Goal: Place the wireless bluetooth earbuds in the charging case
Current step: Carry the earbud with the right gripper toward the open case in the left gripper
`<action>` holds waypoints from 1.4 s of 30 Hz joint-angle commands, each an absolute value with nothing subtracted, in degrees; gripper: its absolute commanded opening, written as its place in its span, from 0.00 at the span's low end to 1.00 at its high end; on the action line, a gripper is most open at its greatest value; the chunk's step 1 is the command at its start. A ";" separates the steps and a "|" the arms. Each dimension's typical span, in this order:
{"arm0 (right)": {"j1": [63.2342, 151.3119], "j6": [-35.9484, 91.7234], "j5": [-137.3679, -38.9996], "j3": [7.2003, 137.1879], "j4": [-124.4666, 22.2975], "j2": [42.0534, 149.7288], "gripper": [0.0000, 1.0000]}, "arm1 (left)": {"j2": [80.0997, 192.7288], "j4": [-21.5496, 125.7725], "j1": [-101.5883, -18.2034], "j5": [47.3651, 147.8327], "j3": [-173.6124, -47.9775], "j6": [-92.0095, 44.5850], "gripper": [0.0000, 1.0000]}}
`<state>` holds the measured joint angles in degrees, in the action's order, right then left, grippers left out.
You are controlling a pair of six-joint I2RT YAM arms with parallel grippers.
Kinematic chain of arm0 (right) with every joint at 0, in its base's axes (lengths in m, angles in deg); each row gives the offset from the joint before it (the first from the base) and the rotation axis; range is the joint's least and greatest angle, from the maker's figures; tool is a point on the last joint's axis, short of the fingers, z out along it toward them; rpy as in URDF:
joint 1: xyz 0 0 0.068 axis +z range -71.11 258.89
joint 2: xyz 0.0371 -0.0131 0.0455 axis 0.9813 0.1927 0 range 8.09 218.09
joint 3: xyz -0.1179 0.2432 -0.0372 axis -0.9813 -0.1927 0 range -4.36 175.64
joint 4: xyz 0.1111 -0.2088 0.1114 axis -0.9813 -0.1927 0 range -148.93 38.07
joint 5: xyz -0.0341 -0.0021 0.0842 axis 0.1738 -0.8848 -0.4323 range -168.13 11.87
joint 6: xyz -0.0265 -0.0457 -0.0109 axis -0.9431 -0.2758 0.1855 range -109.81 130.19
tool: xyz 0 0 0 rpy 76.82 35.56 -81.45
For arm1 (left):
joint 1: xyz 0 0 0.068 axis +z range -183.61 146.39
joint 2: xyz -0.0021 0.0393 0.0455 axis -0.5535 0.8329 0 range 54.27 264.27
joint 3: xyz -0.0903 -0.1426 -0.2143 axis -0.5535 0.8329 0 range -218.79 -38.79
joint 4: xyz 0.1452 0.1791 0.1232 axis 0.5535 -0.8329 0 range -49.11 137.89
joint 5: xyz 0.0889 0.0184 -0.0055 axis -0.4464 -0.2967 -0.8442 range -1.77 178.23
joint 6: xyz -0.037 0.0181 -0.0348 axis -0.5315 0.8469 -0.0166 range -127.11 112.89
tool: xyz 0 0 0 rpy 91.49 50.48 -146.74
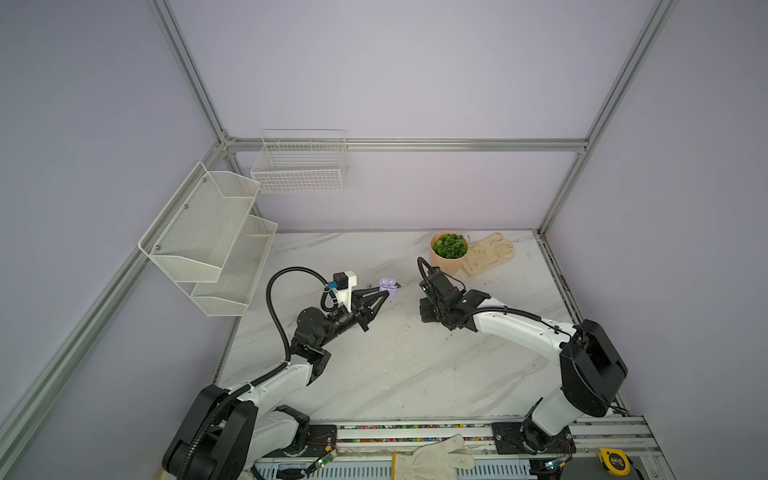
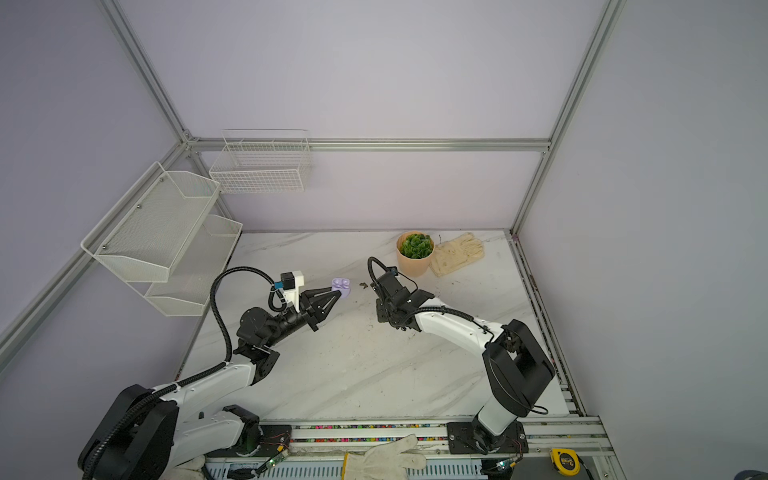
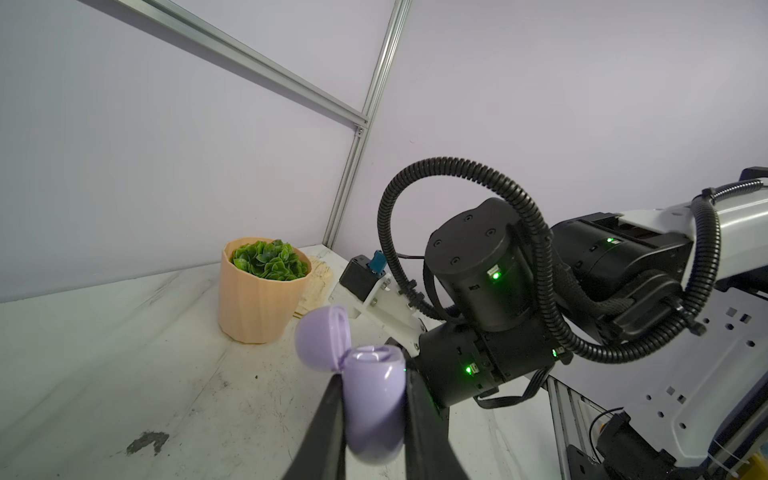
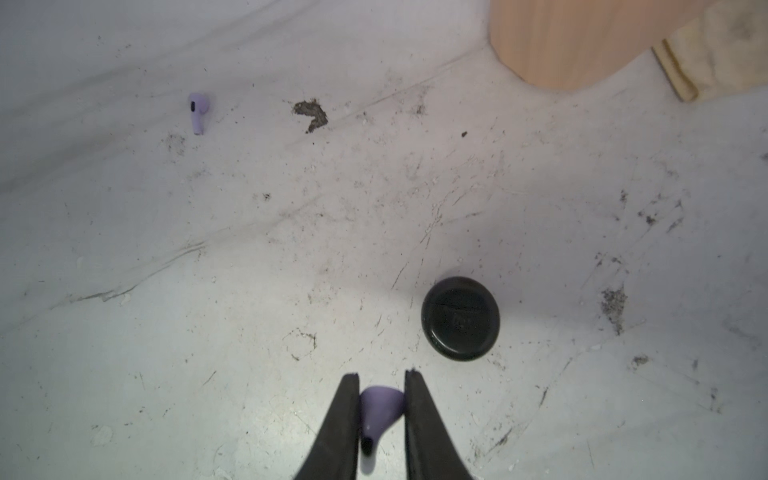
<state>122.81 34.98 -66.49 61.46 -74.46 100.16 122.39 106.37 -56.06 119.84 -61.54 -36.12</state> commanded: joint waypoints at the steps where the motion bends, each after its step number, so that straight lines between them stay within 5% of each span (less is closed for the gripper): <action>1: 121.89 32.63 -64.82 65.63 -74.55 96.95 0.20 | 124.64 116.18 -55.93 119.79 -65.70 -36.33 0.00; 15: 120.97 28.14 -61.32 78.63 -80.63 90.30 0.18 | 139.46 133.97 -55.93 125.50 -75.03 -38.89 0.00; 21: 121.03 26.62 -62.11 86.46 -82.77 89.88 0.17 | 143.70 134.01 -55.93 132.25 -81.72 -38.45 0.00; 42: 128.64 35.13 -61.97 89.61 -79.39 92.82 0.15 | 146.34 133.95 -56.90 130.95 -85.84 -38.27 0.00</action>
<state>128.17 32.71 -63.63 89.81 -80.86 92.27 146.74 129.58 -56.63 130.68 -81.12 -38.57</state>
